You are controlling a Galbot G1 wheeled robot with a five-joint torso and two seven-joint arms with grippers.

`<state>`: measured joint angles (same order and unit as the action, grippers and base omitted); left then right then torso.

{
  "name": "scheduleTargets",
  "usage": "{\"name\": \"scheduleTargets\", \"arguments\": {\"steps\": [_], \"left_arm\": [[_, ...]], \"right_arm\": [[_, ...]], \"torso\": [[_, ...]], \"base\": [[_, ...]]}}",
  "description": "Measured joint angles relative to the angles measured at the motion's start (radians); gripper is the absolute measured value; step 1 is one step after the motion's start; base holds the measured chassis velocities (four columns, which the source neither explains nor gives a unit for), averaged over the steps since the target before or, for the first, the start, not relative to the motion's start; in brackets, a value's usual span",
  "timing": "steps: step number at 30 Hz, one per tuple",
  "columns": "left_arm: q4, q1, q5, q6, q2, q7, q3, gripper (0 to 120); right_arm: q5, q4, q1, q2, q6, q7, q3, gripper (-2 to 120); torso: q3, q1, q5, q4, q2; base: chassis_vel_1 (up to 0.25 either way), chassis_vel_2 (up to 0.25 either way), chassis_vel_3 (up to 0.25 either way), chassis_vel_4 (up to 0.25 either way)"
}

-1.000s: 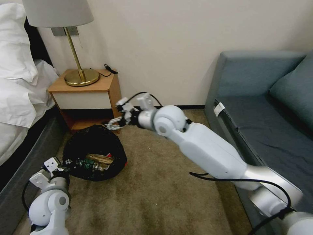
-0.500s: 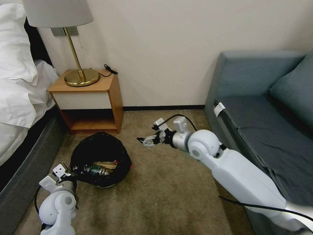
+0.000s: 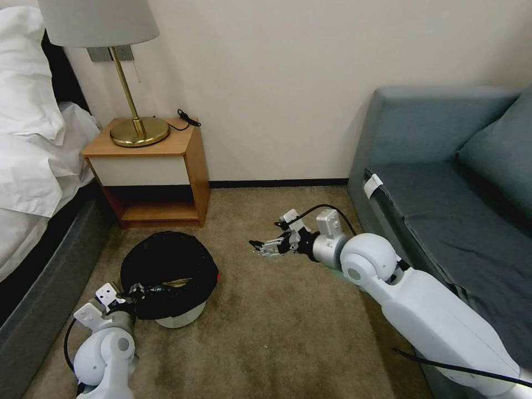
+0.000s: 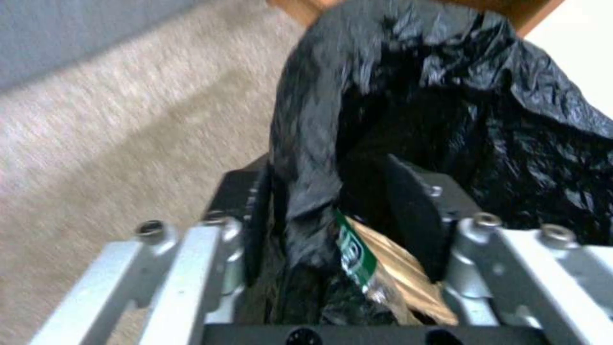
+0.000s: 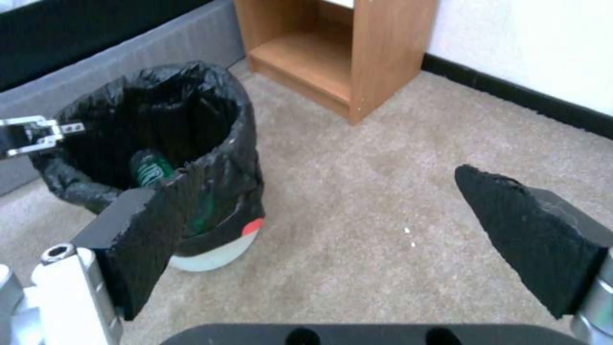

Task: Pick up the trash bin, then pick up the garbage on the floor and place it into the trash bin.

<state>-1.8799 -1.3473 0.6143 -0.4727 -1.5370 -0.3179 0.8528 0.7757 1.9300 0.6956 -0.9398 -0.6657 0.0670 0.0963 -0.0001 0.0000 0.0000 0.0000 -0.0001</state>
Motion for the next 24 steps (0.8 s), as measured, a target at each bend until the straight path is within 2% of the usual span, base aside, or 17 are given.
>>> {"name": "scheduleTargets", "arguments": {"steps": [1, 2, 4, 5, 6, 10, 12, 14, 17, 22, 24], "left_arm": [[-0.005, -0.003, -0.022, 0.007, -0.002, 0.001, 0.000, 60], [-0.005, -0.003, -0.022, 0.007, -0.002, 0.001, 0.000, 60], [-0.022, -0.012, -0.070, 0.013, -0.010, -0.005, 0.003, 71], [-0.022, -0.012, -0.070, 0.013, -0.010, -0.005, 0.003, 71], [-0.032, -0.018, -0.096, 0.021, -0.014, -0.004, 0.003, 80], [-0.046, -0.029, -0.137, 0.041, -0.017, 0.005, 0.003, 88], [-0.056, -0.043, -0.209, 0.092, -0.016, 0.032, 0.007, 97], [-0.058, -0.046, -0.223, 0.103, -0.015, 0.039, 0.008, 98], [-0.088, -0.061, -0.278, 0.170, 0.004, 0.092, 0.016, 100], [-0.108, -0.064, -0.296, 0.191, 0.019, 0.130, 0.016, 100], [-0.120, -0.063, -0.306, 0.212, 0.038, 0.187, 0.010, 100]], "right_arm": [[0.000, 0.002, 0.008, 0.000, 0.004, 0.000, -0.011, 100], [0.000, 0.002, 0.008, 0.000, 0.004, 0.000, -0.011, 100], [0.004, 0.009, 0.032, 0.001, 0.012, 0.031, -0.046, 100], [0.004, 0.009, 0.032, 0.001, 0.012, 0.031, -0.046, 100], [0.003, 0.013, 0.050, 0.002, 0.016, 0.051, -0.063, 100], [-0.002, 0.015, 0.076, 0.001, 0.023, 0.061, -0.086, 100], [-0.012, 0.015, 0.113, -0.006, 0.034, 0.062, -0.117, 100], [-0.016, 0.015, 0.123, -0.008, 0.037, 0.062, -0.125, 100], [-0.041, 0.006, 0.187, -0.030, 0.067, 0.062, -0.175, 100], [-0.055, -0.002, 0.210, -0.047, 0.077, 0.063, -0.196, 100], [-0.066, -0.015, 0.225, -0.068, 0.083, 0.064, -0.212, 100]], "torso": [[0.000, 0.000, 0.0000, 0.0000, 0.000], [0.000, 0.000, 0.0000, 0.0000, 0.000], [0.000, 0.000, 0.0001, 0.0000, 0.000], [0.000, 0.000, 0.0001, 0.0000, 0.000], [0.000, 0.000, -0.0001, 0.0000, 0.000], [0.000, 0.000, 0.0000, 0.0001, 0.000], [0.000, 0.000, 0.0000, 0.0000, 0.000], [0.000, 0.000, 0.0000, -0.0001, 0.000], [0.000, 0.000, 0.0000, -0.0001, 0.000], [0.000, 0.000, 0.0000, 0.0000, 0.000], [0.000, 0.000, -0.0001, 0.0000, 0.000]], "base": [[0.000, 0.000, 0.000, 0.000], [0.000, 0.000, 0.000, 0.000], [0.000, 0.000, 0.000, 0.000], [0.000, 0.000, 0.000, 0.000], [0.000, 0.000, 0.000, 0.000], [0.000, 0.000, 0.000, 0.000], [0.000, 0.000, 0.000, 0.000], [0.000, 0.000, 0.000, 0.000], [0.000, 0.000, 0.000, 0.000], [0.000, 0.000, 0.000, 0.000], [0.000, 0.000, 0.000, 0.000]]}}
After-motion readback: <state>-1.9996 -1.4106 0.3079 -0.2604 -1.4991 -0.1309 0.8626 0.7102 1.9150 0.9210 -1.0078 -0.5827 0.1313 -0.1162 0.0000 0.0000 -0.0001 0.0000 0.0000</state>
